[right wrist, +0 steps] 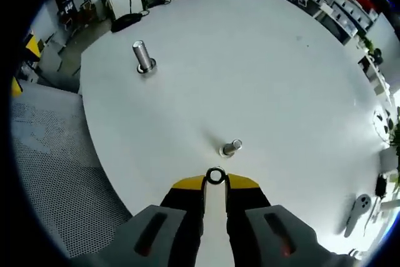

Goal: Place the washer onto the threaded stud by aligning its center hole with the stud, sliding it down to the base, and recovering from edge contact or off-axis alignment until the washer reaches the visible bottom stop.

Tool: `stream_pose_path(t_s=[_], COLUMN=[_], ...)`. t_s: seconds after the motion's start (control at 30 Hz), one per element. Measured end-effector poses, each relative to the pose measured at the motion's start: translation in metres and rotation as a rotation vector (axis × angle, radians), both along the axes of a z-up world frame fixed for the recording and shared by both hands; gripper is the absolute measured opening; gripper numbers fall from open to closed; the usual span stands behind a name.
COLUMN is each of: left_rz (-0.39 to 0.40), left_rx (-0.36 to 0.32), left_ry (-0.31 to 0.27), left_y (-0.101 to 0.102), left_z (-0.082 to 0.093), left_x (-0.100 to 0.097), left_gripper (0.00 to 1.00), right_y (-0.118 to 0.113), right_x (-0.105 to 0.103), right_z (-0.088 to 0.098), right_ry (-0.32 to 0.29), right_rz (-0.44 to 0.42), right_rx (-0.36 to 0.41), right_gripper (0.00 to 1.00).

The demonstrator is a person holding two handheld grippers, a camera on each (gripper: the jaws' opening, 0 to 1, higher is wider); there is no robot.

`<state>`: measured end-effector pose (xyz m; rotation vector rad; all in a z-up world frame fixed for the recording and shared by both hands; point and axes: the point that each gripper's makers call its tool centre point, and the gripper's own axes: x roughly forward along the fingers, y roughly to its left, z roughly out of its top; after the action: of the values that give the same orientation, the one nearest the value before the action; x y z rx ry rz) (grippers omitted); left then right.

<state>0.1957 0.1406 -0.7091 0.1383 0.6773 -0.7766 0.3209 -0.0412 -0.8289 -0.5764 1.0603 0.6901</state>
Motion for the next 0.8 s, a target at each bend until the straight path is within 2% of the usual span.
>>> stream_pose_path(t_s=[0.1, 0.2, 0.37, 0.8], left_rz=[0.001, -0.003, -0.006, -0.012], left_rx=[0.000, 0.001, 0.000, 0.000], left_ry=[0.000, -0.002, -0.005, 0.001], left_y=[0.001, 0.000, -0.001, -0.001], left_z=[0.000, 0.000, 0.000, -0.001], left_x=[-0.001, -0.001, -0.001, -0.002], left_gripper=[0.23, 0.23, 0.23, 0.23], right_y=[-0.002, 0.001, 0.004, 0.018], right_x=[0.008, 0.014, 0.018, 0.028], right_z=[0.007, 0.018, 0.024, 0.020], right_ry=[-0.025, -0.079, -0.115, -0.113], right_rz=[-0.014, 0.001, 0.025, 0.079], right_rx=[0.011, 0.022, 0.026, 0.004], right_gripper=[0.14, 0.14, 0.14, 0.14])
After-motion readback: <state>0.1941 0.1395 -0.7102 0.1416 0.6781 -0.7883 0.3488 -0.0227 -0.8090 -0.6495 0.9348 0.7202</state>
